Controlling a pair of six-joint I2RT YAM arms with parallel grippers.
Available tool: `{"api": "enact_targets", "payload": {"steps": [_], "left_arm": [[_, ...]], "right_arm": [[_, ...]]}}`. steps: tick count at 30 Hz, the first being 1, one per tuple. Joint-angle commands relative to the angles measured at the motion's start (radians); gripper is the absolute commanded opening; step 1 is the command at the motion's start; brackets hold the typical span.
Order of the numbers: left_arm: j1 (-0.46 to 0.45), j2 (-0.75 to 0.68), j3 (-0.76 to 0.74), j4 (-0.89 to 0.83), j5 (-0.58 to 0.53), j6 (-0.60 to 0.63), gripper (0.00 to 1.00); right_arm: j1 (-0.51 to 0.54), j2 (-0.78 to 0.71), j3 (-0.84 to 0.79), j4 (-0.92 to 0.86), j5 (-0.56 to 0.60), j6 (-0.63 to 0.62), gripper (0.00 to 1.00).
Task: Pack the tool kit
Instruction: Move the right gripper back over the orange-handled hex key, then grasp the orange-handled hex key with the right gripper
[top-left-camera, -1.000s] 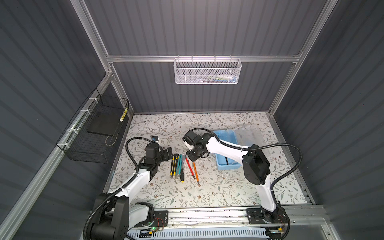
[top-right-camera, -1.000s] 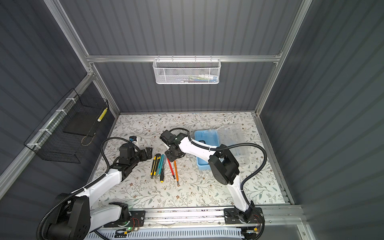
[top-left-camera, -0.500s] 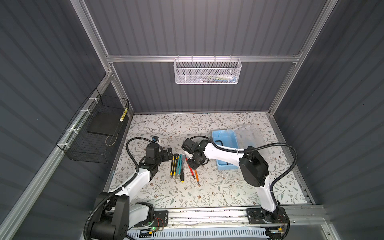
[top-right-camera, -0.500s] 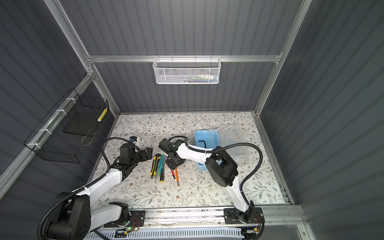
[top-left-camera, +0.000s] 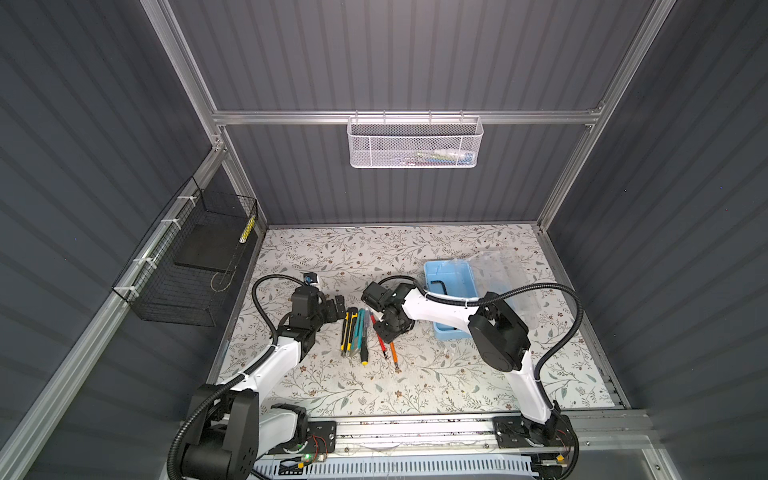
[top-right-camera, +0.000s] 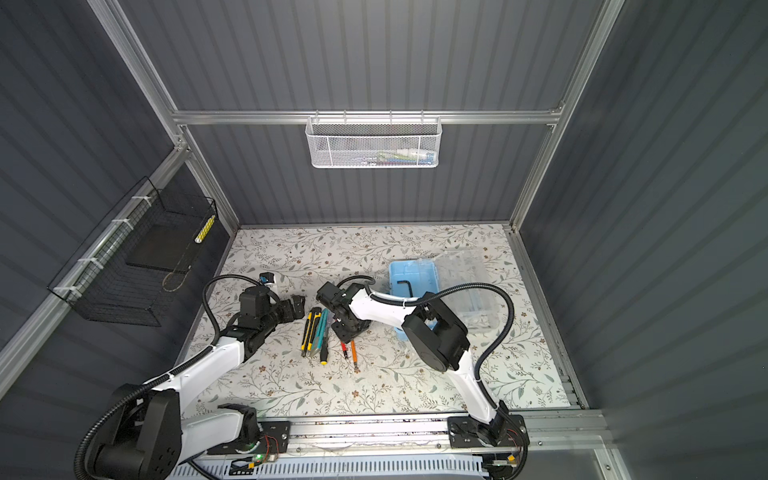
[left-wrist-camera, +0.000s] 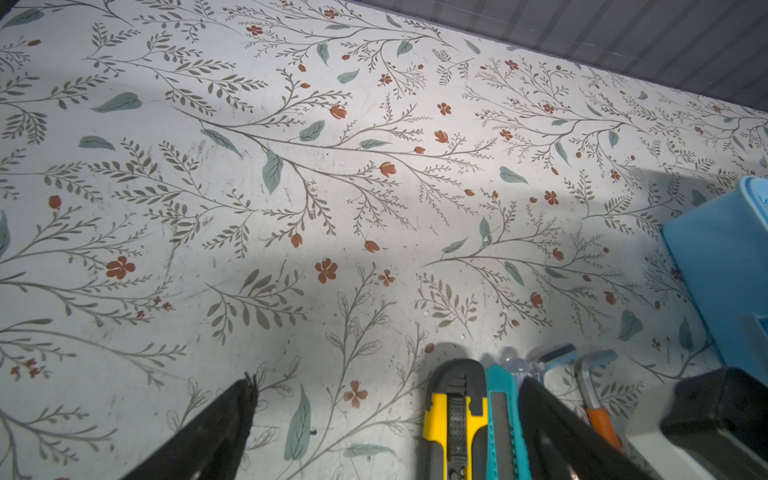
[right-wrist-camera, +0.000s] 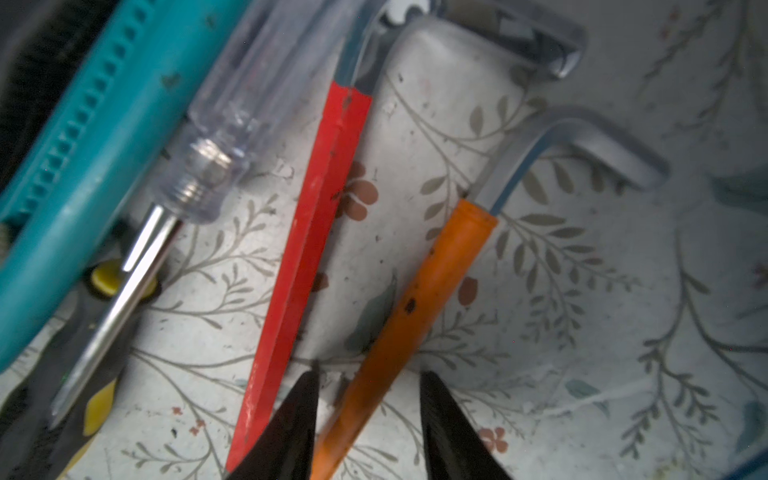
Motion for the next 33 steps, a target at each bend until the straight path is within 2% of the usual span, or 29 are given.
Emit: {"api": "enact_targets", "payload": {"steps": [1,11,23,24,33], "left_arm": [[0.005,0.001,0.011,-0.014,-0.013,0.001,1.0],[0.005,0.003,0.012,-0.016,-0.011,0.001,1.0],[0.005,-0.01,0.003,-0.008,-0.009,0.003,1.0],[0.005,-0.012,0.002,-0.008,-0.009,0.003,1.0],[0.005,-0.004,0.008,-0.01,-0.006,0.004,1.0]], "right_arm": [[0.001,0.022,0.023,-0.038,0.033,0.013,0.42],[0.017,0.07,0.075,-0.088,0.079,0.032,0.41],[0.028,0.119,0.121,-0.127,0.083,0.034,0.32],[0.028,0.119,0.121,-0.128,0.082,0.032,0.29],[0.028,0.111,0.119,-0.128,0.073,0.038,0.28]]}}
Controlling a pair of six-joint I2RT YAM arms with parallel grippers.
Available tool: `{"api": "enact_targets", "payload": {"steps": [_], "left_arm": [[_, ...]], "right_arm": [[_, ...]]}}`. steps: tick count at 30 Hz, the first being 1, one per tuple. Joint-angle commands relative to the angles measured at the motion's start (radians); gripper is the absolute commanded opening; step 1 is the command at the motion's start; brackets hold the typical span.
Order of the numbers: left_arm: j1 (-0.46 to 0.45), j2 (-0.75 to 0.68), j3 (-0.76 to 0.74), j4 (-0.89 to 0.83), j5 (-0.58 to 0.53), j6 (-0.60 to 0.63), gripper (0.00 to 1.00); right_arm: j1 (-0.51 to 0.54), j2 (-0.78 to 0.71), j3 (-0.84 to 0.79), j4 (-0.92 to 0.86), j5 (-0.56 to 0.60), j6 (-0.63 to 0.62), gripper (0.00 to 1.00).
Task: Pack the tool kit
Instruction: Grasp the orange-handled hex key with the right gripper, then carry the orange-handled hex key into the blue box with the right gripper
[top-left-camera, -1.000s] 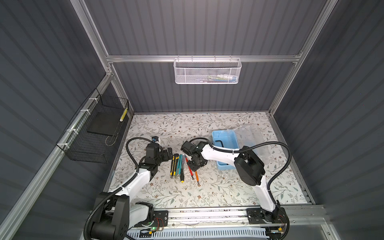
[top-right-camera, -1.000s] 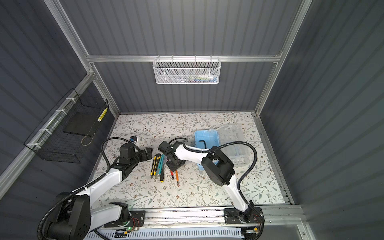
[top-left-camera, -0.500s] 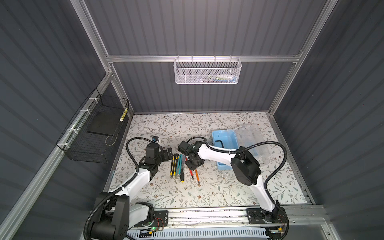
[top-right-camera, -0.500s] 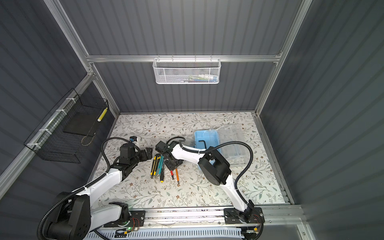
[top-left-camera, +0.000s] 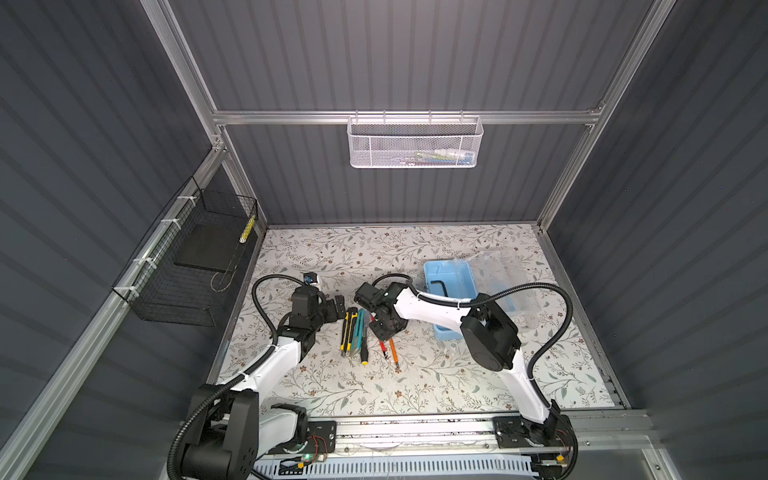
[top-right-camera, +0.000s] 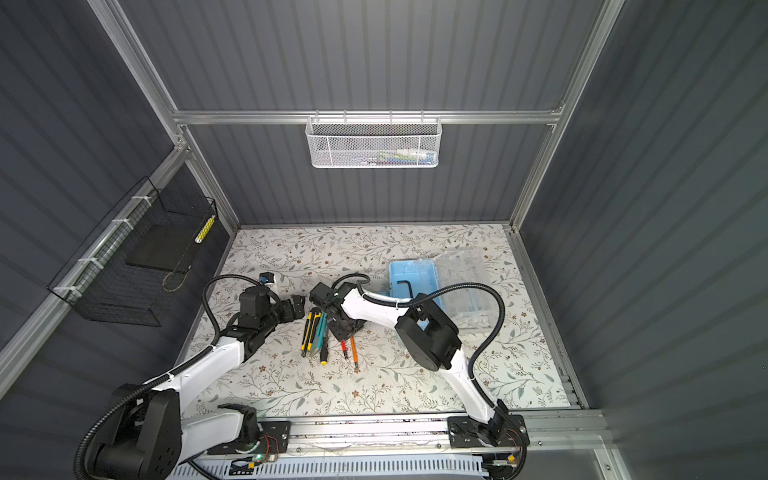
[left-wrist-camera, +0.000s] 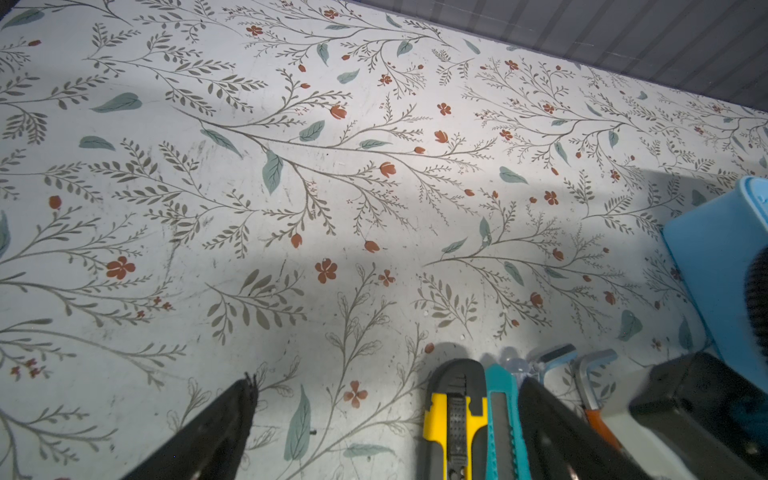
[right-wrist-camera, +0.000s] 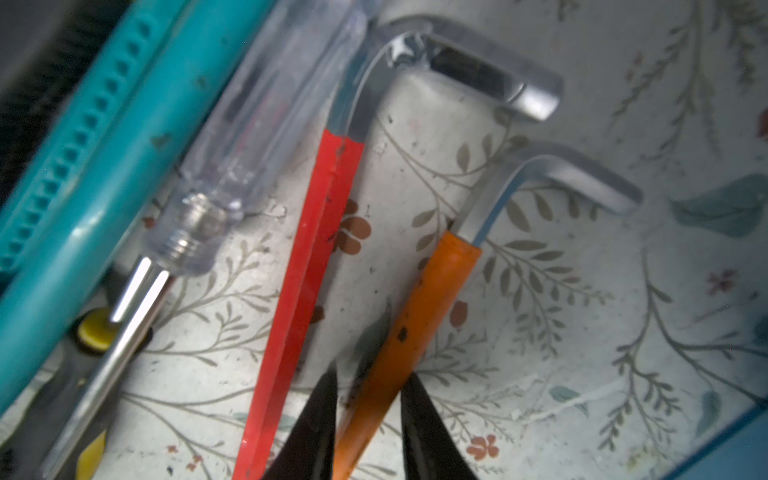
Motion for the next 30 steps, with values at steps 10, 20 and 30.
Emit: {"api": "enact_targets", "payload": {"steps": [10,20,30], "left_arm": [[0.005,-0.004,0.007,-0.009,-0.004,0.006,1.0],[0.005,-0.002,0.007,-0.009,-0.004,0.006,1.0],[0.005,0.0,0.008,-0.009,-0.004,0.005,1.0]], "right_arm": [[-0.021,0.016,-0.004,-0.044,0.011,0.032,0.12],[-0.046,-0.05,-0.006,-0.076,0.05,0.069,0.06],[-0.08,-0.18,-0.03,-0.072,0.056,0.078,0.03]]}}
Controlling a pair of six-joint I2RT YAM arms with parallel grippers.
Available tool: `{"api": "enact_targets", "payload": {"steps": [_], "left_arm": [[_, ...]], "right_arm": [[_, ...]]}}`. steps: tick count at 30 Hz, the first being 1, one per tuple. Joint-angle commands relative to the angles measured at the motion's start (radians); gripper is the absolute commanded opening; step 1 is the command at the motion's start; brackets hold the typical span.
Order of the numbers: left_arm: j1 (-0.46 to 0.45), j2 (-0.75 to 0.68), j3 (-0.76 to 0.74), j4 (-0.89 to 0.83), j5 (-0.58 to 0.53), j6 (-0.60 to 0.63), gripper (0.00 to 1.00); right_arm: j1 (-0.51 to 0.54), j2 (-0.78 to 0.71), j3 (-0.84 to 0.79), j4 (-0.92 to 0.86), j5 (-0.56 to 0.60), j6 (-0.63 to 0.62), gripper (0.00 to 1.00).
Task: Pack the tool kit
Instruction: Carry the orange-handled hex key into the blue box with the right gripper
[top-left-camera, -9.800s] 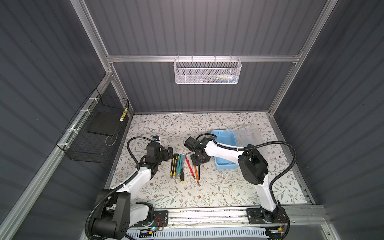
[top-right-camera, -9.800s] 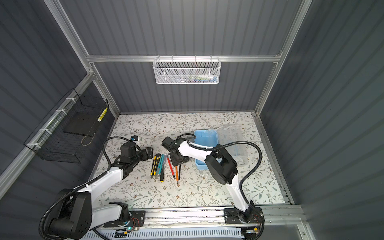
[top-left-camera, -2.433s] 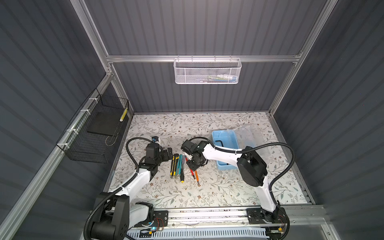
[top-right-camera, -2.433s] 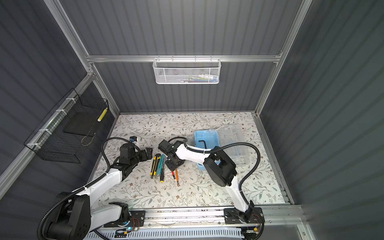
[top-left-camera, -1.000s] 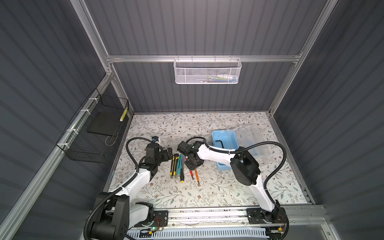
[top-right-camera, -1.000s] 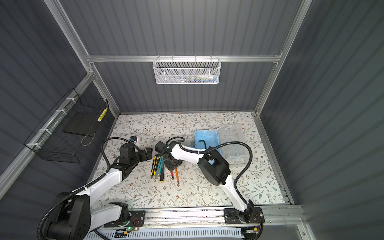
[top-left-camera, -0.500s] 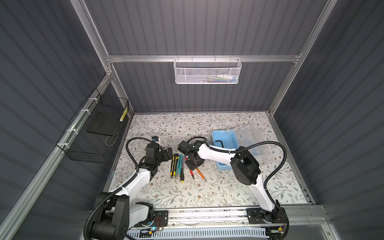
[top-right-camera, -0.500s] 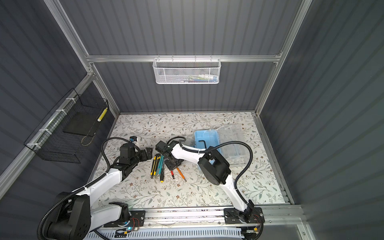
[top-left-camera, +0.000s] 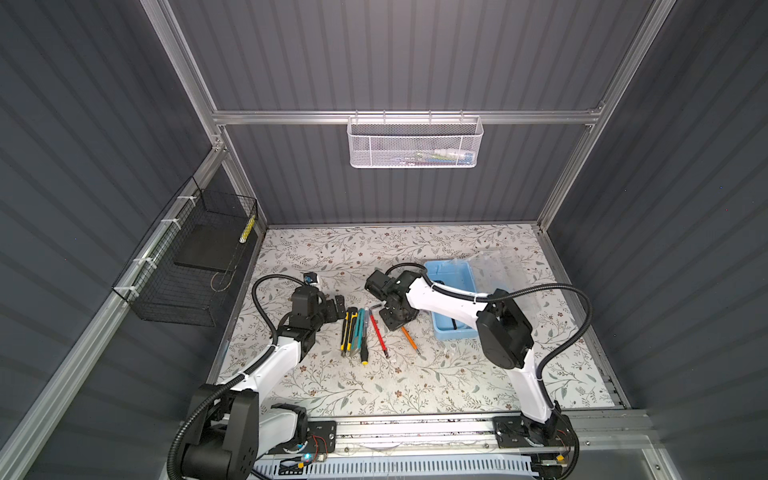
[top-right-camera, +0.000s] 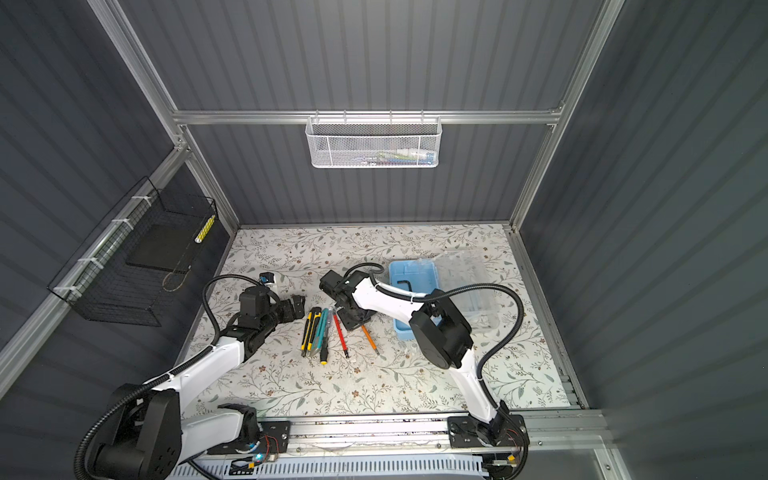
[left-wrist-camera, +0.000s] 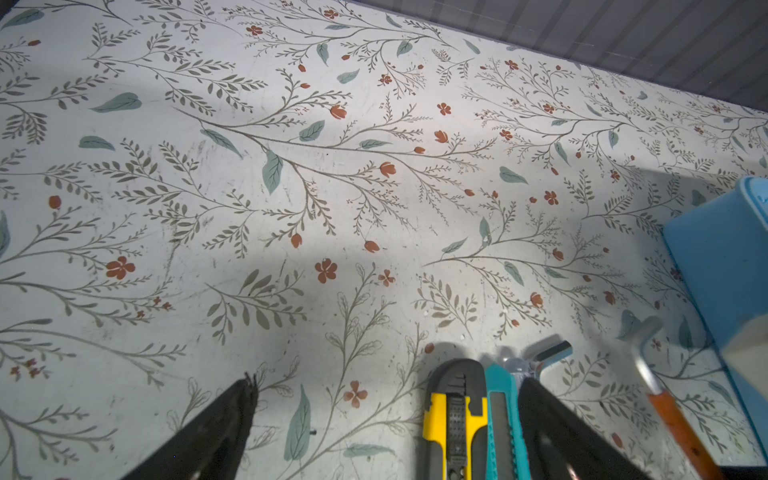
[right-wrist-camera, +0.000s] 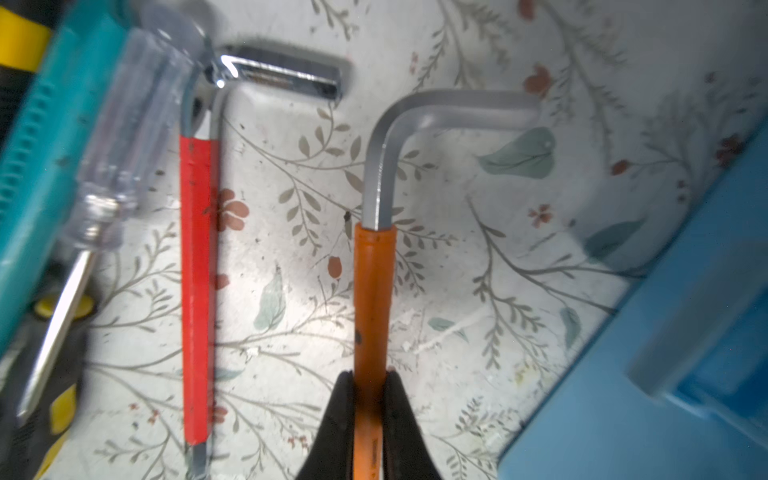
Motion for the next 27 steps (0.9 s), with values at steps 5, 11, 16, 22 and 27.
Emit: {"api": "enact_targets", "payload": {"steps": [5,11,16,22,27], "left_arm": [[0.005,-0.004,0.007,-0.009,-0.004,0.005,1.0],[0.005,-0.004,0.007,-0.009,-0.004,0.005,1.0],[0.005,-0.001,0.007,-0.01,-0.004,0.006,1.0],[0.005,-0.004,0.008,-0.009,-0.004,0.005,1.0],[0.005,-0.003,0.007,-0.009,-0.004,0.006,1.0]], "right_arm": [[-0.047,-0.117,0.002,-0.03,0.02,0.013,0.02],[-0.102,-0.182,-0.016,-0.049,0.077,-0.006,0.0],[-0.148,-0.225,-0.022,-0.071,0.119,-0.018,0.0],[-0.223,-0.298,-0.11,-0.047,0.133,-0.016,0.0],[-0.287,-0.329,-0.212,0.029,0.12,-0.013,0.0]]}}
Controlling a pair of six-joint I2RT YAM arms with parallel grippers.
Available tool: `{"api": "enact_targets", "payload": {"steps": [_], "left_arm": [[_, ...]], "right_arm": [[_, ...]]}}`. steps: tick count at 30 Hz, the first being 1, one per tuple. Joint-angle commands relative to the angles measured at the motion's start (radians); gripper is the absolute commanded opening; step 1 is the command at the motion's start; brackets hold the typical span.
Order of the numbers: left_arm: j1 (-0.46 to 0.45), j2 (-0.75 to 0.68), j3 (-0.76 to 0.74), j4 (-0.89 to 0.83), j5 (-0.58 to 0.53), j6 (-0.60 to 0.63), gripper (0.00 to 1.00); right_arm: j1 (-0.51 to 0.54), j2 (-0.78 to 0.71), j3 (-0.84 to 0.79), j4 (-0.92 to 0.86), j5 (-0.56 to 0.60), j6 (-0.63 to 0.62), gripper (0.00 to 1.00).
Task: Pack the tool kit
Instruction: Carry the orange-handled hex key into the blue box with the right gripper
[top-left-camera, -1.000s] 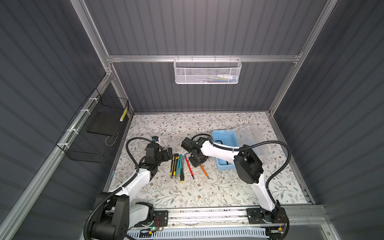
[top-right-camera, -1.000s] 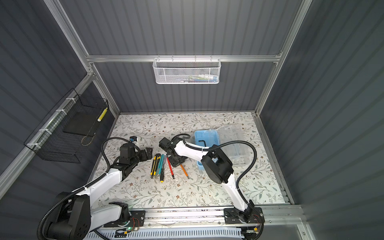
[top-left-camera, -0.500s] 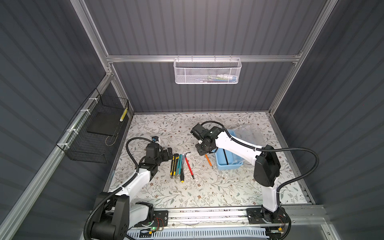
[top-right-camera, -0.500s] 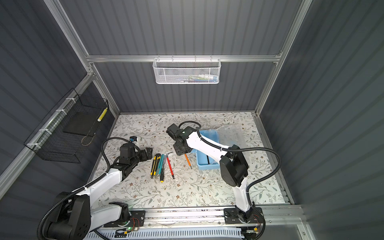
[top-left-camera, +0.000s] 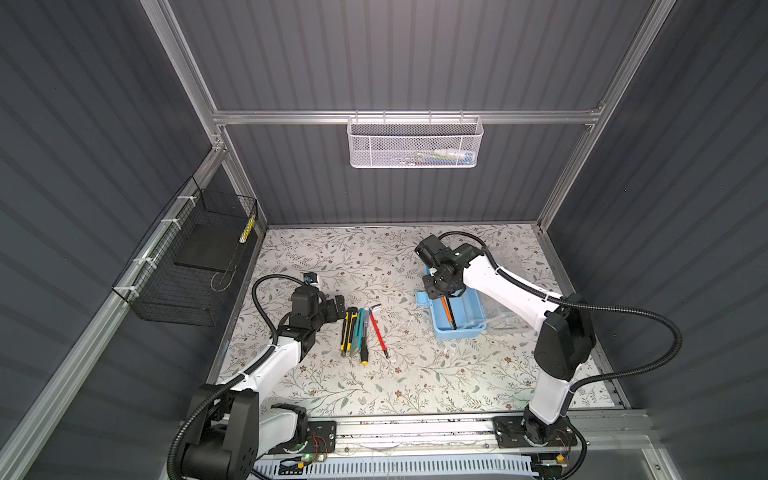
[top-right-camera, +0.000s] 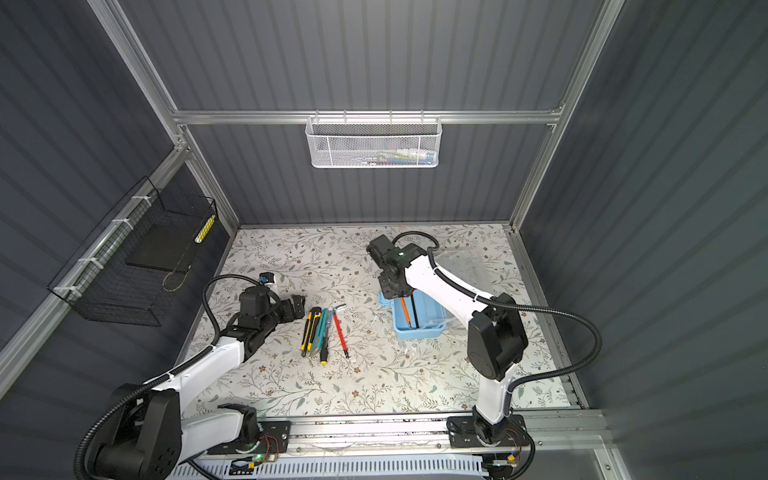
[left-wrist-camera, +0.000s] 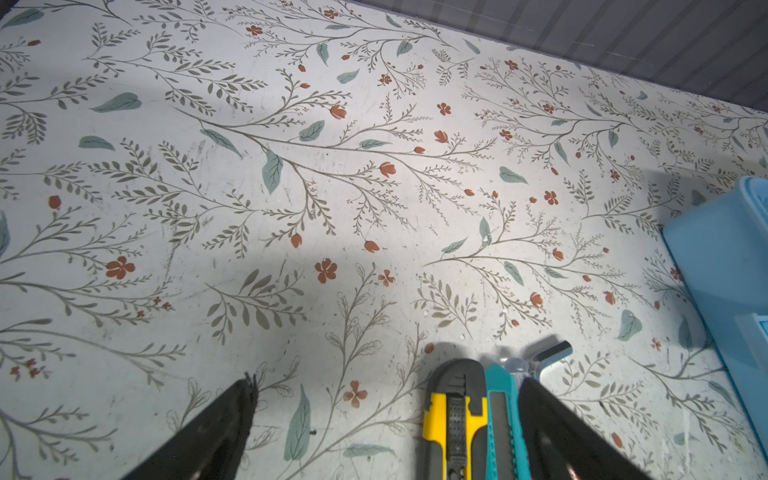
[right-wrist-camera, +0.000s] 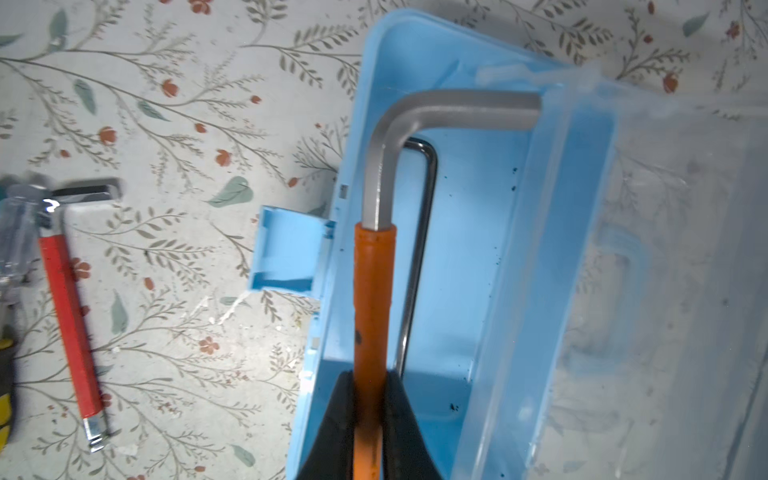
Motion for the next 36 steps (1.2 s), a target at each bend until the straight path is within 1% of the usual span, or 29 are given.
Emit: {"api": "enact_targets", "payload": {"steps": [1,6,17,24,30,36], "left_arm": [[0.005,-0.003,0.008,-0.009,-0.004,0.006,1.0],[0.005,-0.004,0.008,-0.009,-0.004,0.006,1.0],[0.005,-0.003,0.008,-0.011,-0.007,0.004,1.0],[0.005,-0.003,0.008,-0.009,-0.001,0.007,1.0],[0.005,0.012,0.017,-0.016,0.001,0.007,1.0],[0.005,-0.005,0.005,-0.006,0.002,0.007,1.0]], "right_arm": [[-0.034,-0.008,-0.035,0.052,0.015,-0.005,0.0],[-0.068,0.026,-0.035,0.094,-0.008,-0.013,0.0],[-0.095,0.144,0.029,0.156,-0.036,-0.027,0.0],[-0.095,0.15,-0.024,0.193,-0.047,-0.005,0.0],[-0.095,0.185,-0.05,0.212,-0.07,0.016,0.0],[-0.097,0.199,-0.079,0.231,-0.066,0.02,0.0]]}}
